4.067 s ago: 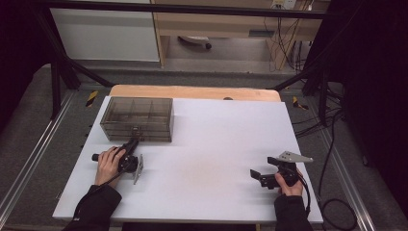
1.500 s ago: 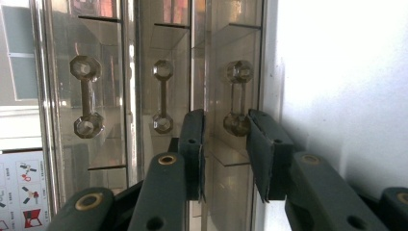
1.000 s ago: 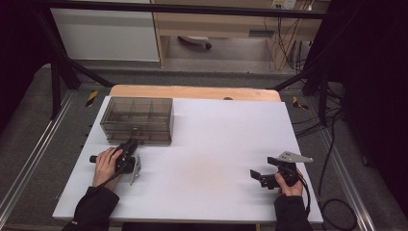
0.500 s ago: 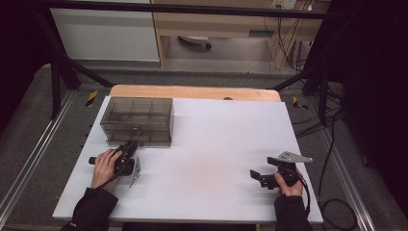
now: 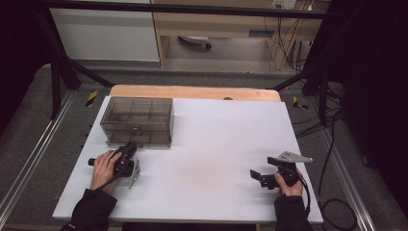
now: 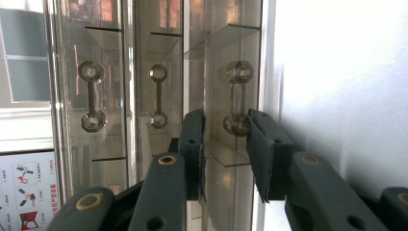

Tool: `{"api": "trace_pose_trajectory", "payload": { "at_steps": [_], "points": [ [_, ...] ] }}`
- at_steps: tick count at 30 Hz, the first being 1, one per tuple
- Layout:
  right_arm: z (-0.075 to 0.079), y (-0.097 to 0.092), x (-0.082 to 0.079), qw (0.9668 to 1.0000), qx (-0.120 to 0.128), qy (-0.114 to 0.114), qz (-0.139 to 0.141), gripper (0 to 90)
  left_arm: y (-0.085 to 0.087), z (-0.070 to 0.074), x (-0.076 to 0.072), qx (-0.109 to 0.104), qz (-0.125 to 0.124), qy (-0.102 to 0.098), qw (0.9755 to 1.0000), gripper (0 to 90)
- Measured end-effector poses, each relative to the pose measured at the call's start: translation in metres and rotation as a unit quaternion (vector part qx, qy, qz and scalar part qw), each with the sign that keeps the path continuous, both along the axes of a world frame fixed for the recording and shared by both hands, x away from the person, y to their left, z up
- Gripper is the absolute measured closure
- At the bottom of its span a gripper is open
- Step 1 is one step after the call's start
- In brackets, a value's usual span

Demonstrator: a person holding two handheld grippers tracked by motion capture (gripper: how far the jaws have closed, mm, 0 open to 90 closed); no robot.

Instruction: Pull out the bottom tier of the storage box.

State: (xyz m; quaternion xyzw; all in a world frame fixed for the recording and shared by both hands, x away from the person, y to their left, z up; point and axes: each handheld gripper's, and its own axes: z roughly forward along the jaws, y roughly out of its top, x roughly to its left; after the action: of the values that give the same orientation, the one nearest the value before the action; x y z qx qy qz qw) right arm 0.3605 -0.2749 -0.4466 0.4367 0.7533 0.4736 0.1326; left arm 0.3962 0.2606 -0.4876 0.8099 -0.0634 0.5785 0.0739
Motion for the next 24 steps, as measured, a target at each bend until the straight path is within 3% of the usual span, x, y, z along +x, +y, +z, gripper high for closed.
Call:
{"api": "trace_pose_trajectory", "payload": {
  "at_steps": [24],
  "points": [
    [0.0001,0.0,-0.0002,1.0,0.0,0.002,0.0,1.8,-0.0013,0.0009,-0.0079,-0.001,0.003,0.004,1.0,68.5]
  ]
}}
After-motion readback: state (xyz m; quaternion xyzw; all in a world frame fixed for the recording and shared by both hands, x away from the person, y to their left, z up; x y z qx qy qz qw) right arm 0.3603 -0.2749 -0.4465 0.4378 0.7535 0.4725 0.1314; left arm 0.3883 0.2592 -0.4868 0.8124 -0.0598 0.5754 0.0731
